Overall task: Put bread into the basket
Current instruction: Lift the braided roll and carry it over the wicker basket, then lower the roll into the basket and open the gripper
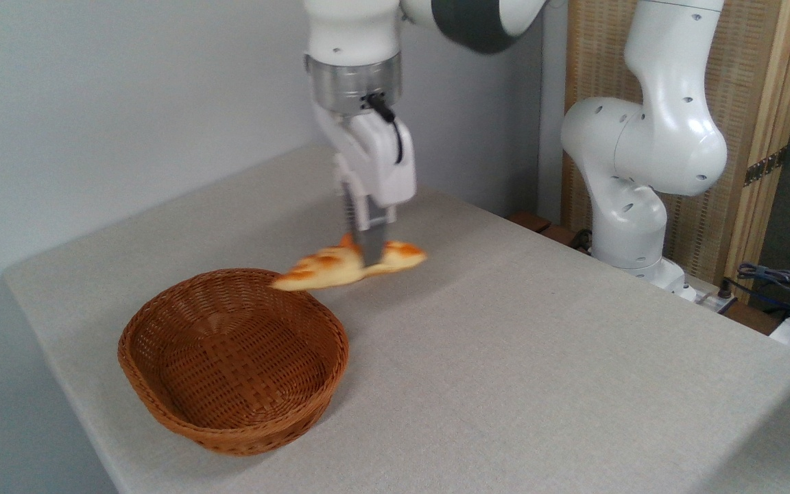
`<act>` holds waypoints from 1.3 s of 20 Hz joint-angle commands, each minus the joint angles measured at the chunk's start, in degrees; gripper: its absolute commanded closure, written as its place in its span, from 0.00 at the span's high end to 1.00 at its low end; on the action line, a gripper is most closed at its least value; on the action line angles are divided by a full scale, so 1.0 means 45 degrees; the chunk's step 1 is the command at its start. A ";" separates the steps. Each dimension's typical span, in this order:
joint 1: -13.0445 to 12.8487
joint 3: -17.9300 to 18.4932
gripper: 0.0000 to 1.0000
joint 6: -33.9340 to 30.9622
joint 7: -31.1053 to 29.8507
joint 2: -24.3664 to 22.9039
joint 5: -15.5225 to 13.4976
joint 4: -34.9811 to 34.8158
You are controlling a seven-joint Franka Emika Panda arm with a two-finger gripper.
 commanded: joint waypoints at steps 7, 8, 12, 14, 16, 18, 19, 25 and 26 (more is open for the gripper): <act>-0.0122 0.0202 0.08 0.4097 -0.1248 0.2263 -0.3457 0.0484; -0.0122 0.0202 0.10 0.4273 -0.1248 0.2438 -0.3595 0.0484; -0.0239 0.0202 0.37 0.4997 -0.1053 0.2889 -0.3928 0.0465; -0.0239 0.0202 0.61 0.4997 -0.1053 0.2967 -0.4005 0.0426; -0.0239 0.0202 0.74 0.4978 -0.1053 0.3065 -0.3967 0.0406; -0.0239 0.0202 0.79 0.4900 -0.1033 0.3065 -0.3831 0.0329; -0.0239 0.0202 0.87 0.4900 -0.1033 0.3065 -0.3811 0.0290; -0.0259 0.0182 1.00 0.4880 -0.1033 0.3104 -0.3850 0.0172; -0.0259 0.0182 1.00 0.4861 -0.1033 0.3104 -0.3850 0.0172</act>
